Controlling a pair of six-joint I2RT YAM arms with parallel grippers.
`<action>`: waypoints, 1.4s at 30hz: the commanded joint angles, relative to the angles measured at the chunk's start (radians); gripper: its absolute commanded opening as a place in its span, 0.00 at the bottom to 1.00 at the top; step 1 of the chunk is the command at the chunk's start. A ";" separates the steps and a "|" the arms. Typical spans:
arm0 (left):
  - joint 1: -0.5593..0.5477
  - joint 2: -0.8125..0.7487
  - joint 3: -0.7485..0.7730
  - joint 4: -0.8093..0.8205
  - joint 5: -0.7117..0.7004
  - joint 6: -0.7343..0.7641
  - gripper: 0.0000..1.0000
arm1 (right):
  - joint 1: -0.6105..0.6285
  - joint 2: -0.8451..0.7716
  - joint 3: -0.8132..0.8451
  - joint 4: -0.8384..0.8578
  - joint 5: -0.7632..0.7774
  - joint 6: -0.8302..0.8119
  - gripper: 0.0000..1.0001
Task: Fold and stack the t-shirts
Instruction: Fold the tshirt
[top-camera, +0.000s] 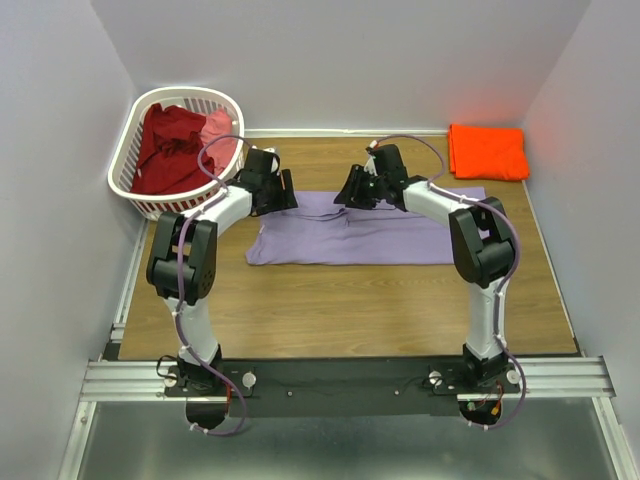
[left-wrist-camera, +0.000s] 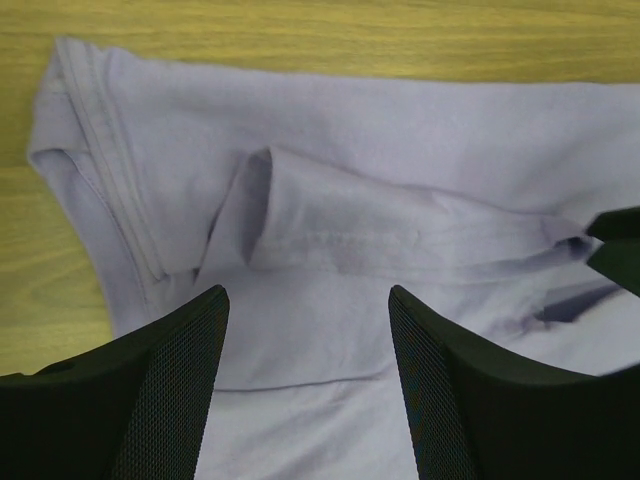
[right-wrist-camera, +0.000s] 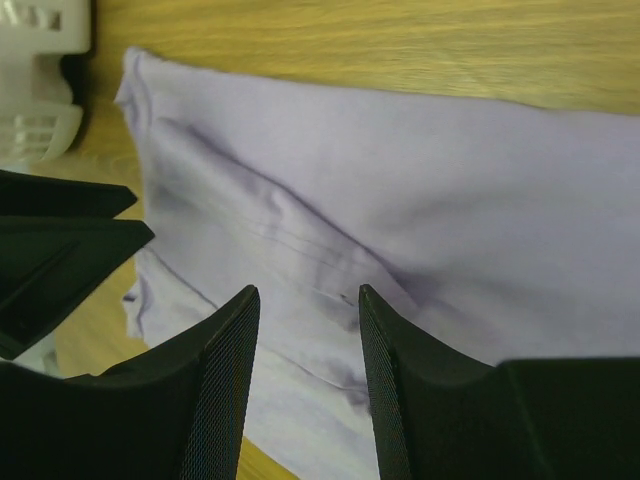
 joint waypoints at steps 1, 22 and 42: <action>0.010 0.044 0.058 -0.063 -0.060 0.049 0.72 | -0.004 -0.063 -0.047 -0.026 0.145 0.053 0.52; 0.006 0.152 0.153 -0.113 -0.013 0.087 0.61 | -0.002 -0.028 -0.103 -0.025 0.168 0.165 0.45; 0.000 0.172 0.179 -0.114 0.016 0.093 0.58 | -0.002 -0.016 -0.058 -0.025 0.116 0.176 0.37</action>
